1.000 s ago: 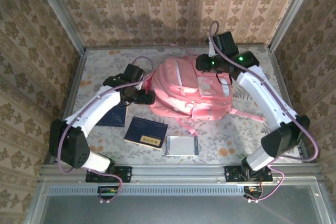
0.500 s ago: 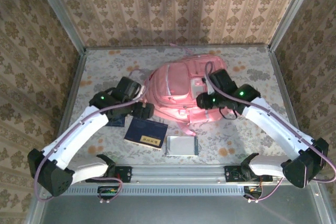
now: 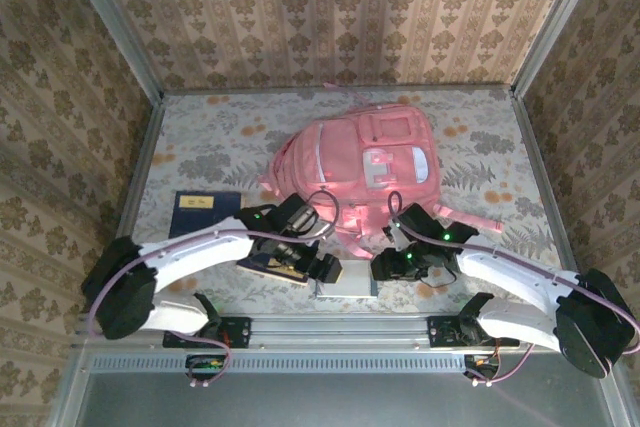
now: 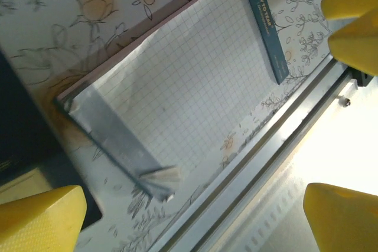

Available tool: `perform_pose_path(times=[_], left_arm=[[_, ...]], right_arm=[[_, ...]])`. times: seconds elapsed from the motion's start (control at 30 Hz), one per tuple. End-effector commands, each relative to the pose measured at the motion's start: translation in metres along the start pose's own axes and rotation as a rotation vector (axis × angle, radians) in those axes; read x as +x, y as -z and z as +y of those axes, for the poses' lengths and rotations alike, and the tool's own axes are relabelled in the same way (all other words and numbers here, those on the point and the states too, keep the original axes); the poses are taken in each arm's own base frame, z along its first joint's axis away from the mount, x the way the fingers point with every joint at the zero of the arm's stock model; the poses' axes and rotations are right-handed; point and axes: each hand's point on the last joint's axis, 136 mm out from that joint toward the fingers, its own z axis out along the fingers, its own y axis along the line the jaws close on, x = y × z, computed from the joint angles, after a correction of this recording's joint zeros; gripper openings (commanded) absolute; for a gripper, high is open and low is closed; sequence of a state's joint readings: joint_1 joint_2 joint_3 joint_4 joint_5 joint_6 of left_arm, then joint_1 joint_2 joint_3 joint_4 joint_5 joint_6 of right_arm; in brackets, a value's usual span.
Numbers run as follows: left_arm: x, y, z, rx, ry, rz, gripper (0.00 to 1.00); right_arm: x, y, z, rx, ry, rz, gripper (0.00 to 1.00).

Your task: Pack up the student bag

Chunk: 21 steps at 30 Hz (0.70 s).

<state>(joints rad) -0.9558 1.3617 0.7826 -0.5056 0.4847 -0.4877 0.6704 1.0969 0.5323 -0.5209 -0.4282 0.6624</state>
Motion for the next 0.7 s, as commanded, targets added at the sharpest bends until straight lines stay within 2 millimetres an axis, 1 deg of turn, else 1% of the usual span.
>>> perform_pose_path(times=[0.0,0.1,0.27,0.33,0.5,0.67], left_arm=[[-0.010,-0.014,-0.014,0.072,0.013,-0.017,0.97],[-0.008,-0.024,-0.011,0.067,0.037,0.012,0.97],[-0.006,-0.027,0.000,0.016,0.059,0.023,0.98],[-0.002,-0.029,0.009,-0.016,0.079,0.040,0.99],[0.006,-0.029,0.028,-0.078,0.116,0.056,0.99],[0.009,-0.025,0.043,-0.114,0.141,0.052,1.00]], right_arm=[[-0.004,-0.013,0.013,-0.118,-0.067,-0.016,0.50],[-0.004,-0.026,0.008,-0.130,-0.111,-0.001,0.52],[-0.006,-0.037,0.000,-0.111,-0.135,-0.003,0.53],[-0.006,-0.041,-0.003,-0.108,-0.143,0.001,0.53],[-0.007,-0.047,-0.012,-0.068,-0.154,-0.007,0.53],[-0.007,-0.050,-0.015,-0.060,-0.159,-0.003,0.53]])
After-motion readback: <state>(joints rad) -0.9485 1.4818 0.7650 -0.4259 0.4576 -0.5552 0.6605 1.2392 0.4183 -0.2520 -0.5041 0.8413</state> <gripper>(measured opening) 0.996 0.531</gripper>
